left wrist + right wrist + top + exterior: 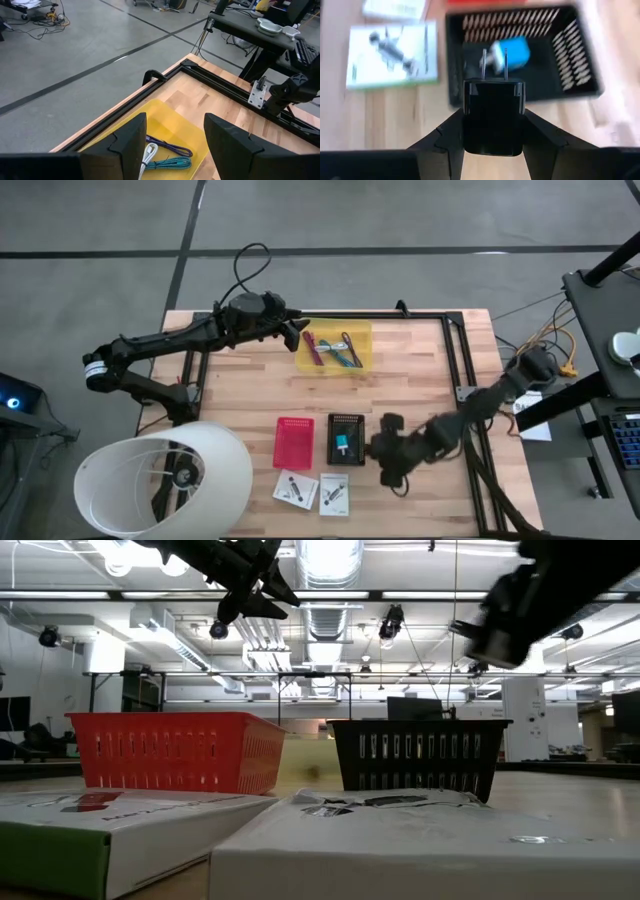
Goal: Pick and place items into bin
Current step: Put the black charger adapter into the black bin, then put the right card reader box into the red bin
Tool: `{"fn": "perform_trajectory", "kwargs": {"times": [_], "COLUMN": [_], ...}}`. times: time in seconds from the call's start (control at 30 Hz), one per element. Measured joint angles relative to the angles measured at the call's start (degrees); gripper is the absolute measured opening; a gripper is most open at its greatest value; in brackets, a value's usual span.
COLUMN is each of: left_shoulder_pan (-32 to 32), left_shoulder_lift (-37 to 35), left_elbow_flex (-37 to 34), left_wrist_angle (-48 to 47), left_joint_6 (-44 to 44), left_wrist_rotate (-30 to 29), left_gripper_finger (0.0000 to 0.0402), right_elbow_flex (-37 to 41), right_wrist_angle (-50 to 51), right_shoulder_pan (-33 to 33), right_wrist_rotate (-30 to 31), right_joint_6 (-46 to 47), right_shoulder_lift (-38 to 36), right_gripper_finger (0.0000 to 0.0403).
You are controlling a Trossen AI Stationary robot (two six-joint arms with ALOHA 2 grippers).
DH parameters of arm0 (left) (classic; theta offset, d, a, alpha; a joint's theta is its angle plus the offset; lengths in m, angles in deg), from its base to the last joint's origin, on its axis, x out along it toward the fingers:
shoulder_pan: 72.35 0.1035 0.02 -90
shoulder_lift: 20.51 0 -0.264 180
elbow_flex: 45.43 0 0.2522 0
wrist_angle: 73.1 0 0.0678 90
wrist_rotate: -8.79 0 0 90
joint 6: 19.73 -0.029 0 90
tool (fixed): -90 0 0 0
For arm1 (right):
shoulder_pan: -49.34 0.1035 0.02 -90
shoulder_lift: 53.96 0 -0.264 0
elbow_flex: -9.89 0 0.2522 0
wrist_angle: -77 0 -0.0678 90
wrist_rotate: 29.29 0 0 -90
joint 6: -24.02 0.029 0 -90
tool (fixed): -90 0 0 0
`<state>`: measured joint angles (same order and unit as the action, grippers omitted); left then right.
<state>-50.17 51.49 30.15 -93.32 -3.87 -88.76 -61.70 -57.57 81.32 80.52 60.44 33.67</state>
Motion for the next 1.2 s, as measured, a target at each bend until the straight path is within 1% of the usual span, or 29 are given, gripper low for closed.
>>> {"fn": "perform_trajectory", "kwargs": {"times": [0.07, 0.13, 0.17, 0.27, 0.3, 0.37, 0.47, 0.7, 0.83, 0.97, 1.13, 1.2], "left_shoulder_pan": [0.0, 0.0, 0.0, 0.0, 0.0, 0.0, 0.0, 0.0, 0.0, 0.0, 0.0, 0.0], "left_shoulder_lift": [0.0, 0.0, 0.0, 0.0, 0.0, 0.0, 0.0, 0.0, 0.0, 0.0, 0.0, 0.0], "left_elbow_flex": [0.0, 0.0, 0.0, 0.0, 0.0, 0.0, 0.0, 0.0, 0.0, 0.0, 0.0, 0.0], "left_wrist_angle": [0.0, 0.0, 0.1, 0.1, 0.1, 0.0, 0.0, 0.0, 0.0, 0.0, -0.1, -0.1], "left_joint_6": [0.0, 0.0, 0.0, 0.2, 0.2, 0.2, 0.2, 0.2, 0.0, -0.2, -0.2, -0.2], "left_wrist_rotate": [0.0, 0.0, 0.0, 0.0, 0.0, 0.0, 0.0, 0.0, 0.0, 1.2, 1.5, 1.5], "left_gripper_finger": [0.0183, 0.0183, 0.0183, 0.0183, 0.0183, 0.0183, 0.0183, 0.0183, 0.0183, 0.0183, 0.0183, 0.0183], "right_elbow_flex": [1.4, 3.5, 4.7, 7.8, 8.5, 9.5, 10.6, 10.6, 9.8, 8.6, 6.7, 5.7], "right_wrist_angle": [-3.8, -10.1, -13.6, -22.9, -24.1, -24.3, -23.5, -23.5, -22.9, -22.9, -23.0, -23.0], "right_shoulder_pan": [-3.2, -6.6, -8.5, -13.7, -15.1, -17.2, -19.0, -19.4, -19.4, -19.4, -18.4, -17.7], "right_wrist_rotate": [-0.3, -1.8, -3.7, -13.3, -15.2, -17.2, -18.0, -18.4, -18.4, -18.4, -18.4, -18.5], "right_joint_6": [-2.0, -3.9, -4.6, -6.1, -5.7, -4.2, -4.1, -3.9, -1.0, 5.0, 16.1, 19.0], "right_shoulder_lift": [-1.9, -3.3, -3.5, -3.5, -3.3, -2.6, -1.9, -2.0, -2.1, -3.0, -5.1, -5.9], "right_gripper_finger": [0.014, 0.014, 0.014, 0.014, 0.014, 0.014, 0.0146, 0.0249, 0.0279, 0.0282, 0.0262, 0.0253]}}
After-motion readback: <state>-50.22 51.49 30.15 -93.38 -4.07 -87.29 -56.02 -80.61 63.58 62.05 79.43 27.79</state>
